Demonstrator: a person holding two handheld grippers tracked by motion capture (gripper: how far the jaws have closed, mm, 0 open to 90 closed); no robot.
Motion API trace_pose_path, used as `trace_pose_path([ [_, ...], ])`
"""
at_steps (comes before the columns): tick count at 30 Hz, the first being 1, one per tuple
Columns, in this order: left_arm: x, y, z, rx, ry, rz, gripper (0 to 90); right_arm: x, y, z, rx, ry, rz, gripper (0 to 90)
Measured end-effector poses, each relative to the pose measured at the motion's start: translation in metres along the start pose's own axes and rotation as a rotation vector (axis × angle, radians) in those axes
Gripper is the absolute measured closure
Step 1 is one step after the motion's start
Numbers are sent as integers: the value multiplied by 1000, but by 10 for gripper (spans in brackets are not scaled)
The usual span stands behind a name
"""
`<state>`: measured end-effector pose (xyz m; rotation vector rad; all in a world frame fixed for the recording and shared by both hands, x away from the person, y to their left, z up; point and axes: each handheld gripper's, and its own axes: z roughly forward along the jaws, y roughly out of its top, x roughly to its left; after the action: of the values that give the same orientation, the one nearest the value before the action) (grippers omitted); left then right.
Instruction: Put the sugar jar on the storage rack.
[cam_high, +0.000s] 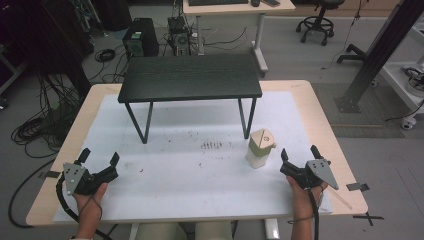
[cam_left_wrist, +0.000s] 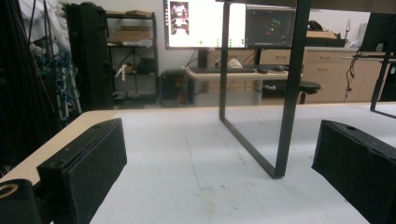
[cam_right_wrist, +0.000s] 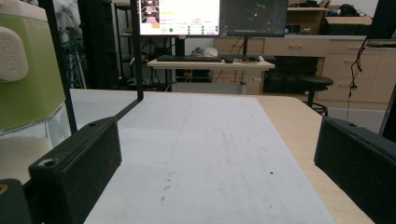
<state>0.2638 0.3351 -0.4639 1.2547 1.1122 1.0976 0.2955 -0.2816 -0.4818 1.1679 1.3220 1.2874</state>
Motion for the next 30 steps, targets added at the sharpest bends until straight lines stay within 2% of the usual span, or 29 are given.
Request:
trace_pose_path([
  [17, 0, 0, 0, 1, 0, 1, 33, -2, 0, 0, 0, 15, 19, 8],
  [25, 0, 0, 0, 1, 0, -1, 35, -1, 3, -10, -10, 59, 53, 8],
  [30, 0, 0, 0, 0, 0, 0, 35, 4, 13, -20, -35, 98, 54, 10],
])
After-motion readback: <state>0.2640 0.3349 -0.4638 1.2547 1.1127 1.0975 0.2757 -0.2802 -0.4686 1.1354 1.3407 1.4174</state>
